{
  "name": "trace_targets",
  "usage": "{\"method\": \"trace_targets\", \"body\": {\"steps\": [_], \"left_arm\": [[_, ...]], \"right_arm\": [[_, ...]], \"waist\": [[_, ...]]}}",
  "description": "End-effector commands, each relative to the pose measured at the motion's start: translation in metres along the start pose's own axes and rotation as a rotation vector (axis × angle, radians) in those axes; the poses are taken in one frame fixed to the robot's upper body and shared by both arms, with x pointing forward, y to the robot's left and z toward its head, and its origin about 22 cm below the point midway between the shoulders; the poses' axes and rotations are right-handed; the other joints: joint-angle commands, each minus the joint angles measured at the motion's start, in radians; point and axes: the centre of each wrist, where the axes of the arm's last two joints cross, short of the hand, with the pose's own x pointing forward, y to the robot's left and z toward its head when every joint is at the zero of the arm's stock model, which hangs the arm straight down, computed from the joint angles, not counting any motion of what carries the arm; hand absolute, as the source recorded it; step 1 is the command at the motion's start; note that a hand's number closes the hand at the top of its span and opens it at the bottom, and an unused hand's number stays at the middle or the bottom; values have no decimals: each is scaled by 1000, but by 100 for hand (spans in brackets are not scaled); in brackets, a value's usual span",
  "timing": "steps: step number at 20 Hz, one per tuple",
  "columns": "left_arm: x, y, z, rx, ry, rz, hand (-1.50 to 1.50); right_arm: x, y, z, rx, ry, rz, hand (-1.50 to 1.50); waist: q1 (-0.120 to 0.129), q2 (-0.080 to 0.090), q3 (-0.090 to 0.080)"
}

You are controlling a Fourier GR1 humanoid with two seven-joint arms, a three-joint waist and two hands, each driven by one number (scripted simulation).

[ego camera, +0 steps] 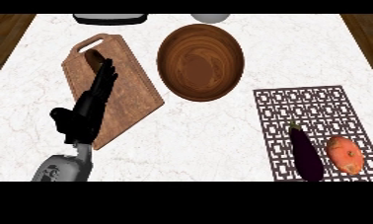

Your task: Pick the squash from the placemat and place it in the bowl

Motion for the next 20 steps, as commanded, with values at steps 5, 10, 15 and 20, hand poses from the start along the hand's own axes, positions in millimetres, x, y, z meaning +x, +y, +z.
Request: {"method": "trace_targets", "body": {"steps": [5,10,15,20], "left_arm": [[-5,-19,-9,13,-6,1,0],[5,-3,2,15,-6,2,0],[0,7,-10,5,3,-1,0],[-16,1,-11,0,6,6,0]], "right_arm": [[-15,-9,3,79,20,11,-150],[-29,-4,4,69,-7,-63,-150],[-38,-5,-4,71,-38,-153,-150],[-50,13,3,99,-44,-199,-150]], "waist": [[-10,-1,0],[-7,-2,0],[-7,-1,0],[-7,-1,0]]}}
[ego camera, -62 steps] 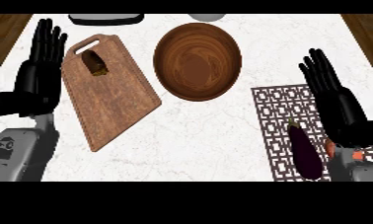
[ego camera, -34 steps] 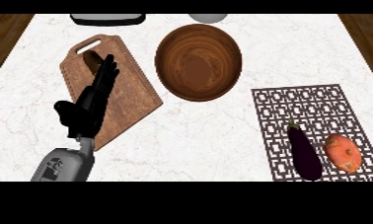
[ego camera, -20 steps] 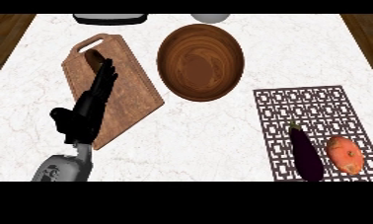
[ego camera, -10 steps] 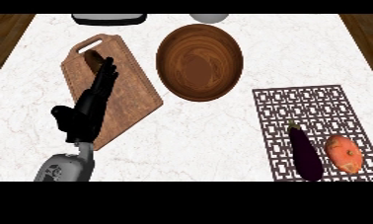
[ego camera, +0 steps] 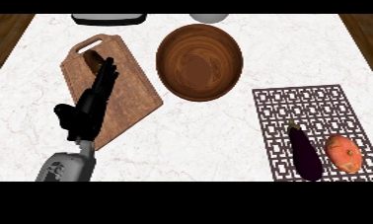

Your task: Pick the squash from the placemat and place it in the bowl

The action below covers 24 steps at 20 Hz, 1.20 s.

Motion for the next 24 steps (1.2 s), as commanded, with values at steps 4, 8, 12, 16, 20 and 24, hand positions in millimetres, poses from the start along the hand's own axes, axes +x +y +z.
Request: {"method": "trace_targets", "body": {"steps": [4,8,12,16,20,24], "left_arm": [[5,3,-6,-6,2,4,0],[10,-7,-7,12,-3,-16,0],[-8,-5,4,-6,15,16,0],[15,6,14,-22,-2,0,0],[-16,2,1,-15,-5,4,0],[5,2,5,2,-7,-3,0]], "right_arm": [[-11,24,-12,15,29,-51,-150],[-37,42,-7,16,36,-82,-150],[-38,38,-31,15,43,-108,-150],[-45,60,-24,8,44,-105,-150],[-59,26,-31,-25,72,-14,-150],[-82,57,-44,-33,134,94,-150]], "waist": [[3,0,0],[3,0,0],[5,1,0],[7,-1,0],[3,1,0],[10,2,1]]}}
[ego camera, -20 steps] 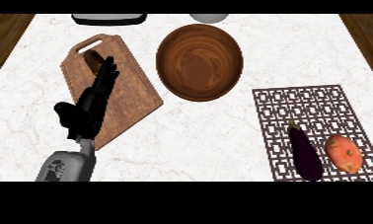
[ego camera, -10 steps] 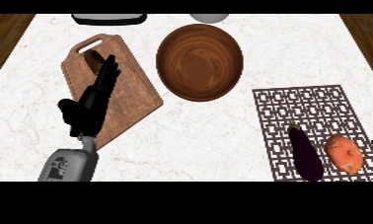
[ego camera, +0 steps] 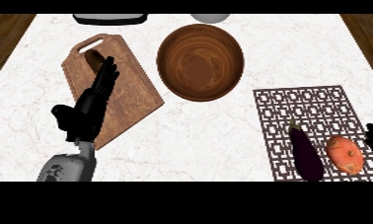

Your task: Pick the squash from the placemat and place it in the bowl

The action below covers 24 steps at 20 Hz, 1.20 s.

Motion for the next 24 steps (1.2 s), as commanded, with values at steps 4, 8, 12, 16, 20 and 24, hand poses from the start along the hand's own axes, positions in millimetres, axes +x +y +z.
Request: {"method": "trace_targets", "body": {"steps": [4,8,12,16,20,24], "left_arm": [[-1,2,-7,13,25,1,0],[-19,2,6,-4,7,2,0],[-8,8,-7,14,-7,4,0],[-5,0,5,-1,13,12,0],[2,4,-7,-4,5,-22,0],[-7,1,2,6,-5,-6,0]], "right_arm": [[-18,12,-10,23,19,111,-150],[-20,19,-29,58,13,60,-150],[-23,27,-13,169,-98,228,150],[-13,29,-9,172,-132,240,150],[-22,35,-12,175,-129,166,150],[8,88,-7,292,-292,145,150]], "waist": [[-3,0,0],[-2,0,0],[-4,1,0],[-3,0,0],[-5,0,0],[-2,-3,-1]]}}
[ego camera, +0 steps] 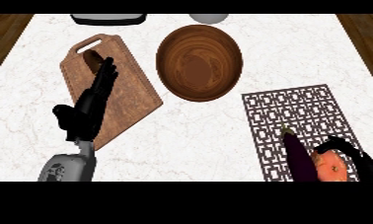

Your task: Pick the squash from the placemat and place it in the bowl

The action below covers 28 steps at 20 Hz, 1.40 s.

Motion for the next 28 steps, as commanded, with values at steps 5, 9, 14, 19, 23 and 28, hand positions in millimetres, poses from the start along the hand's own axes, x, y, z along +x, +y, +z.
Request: {"method": "trace_targets", "body": {"steps": [5,9,14,19,23,28], "left_arm": [[8,-18,-8,-78,-14,1,0],[6,-14,-14,-36,2,13,0],[-3,-9,-8,-12,13,-5,0],[4,-7,2,2,-9,2,0],[5,-14,2,-11,2,4,0],[4,-5,-2,-21,16,0,0]], "right_arm": [[143,130,-52,568,-584,-48,150],[209,172,-32,656,-778,-162,150],[279,155,25,499,-940,-200,150],[328,117,53,365,-945,-108,150],[361,105,67,327,-898,-28,150],[400,106,51,254,-844,-11,150]], "waist": [[108,7,8],[36,3,10],[-2,-3,9],[5,0,10],[12,1,9],[17,4,9]]}}
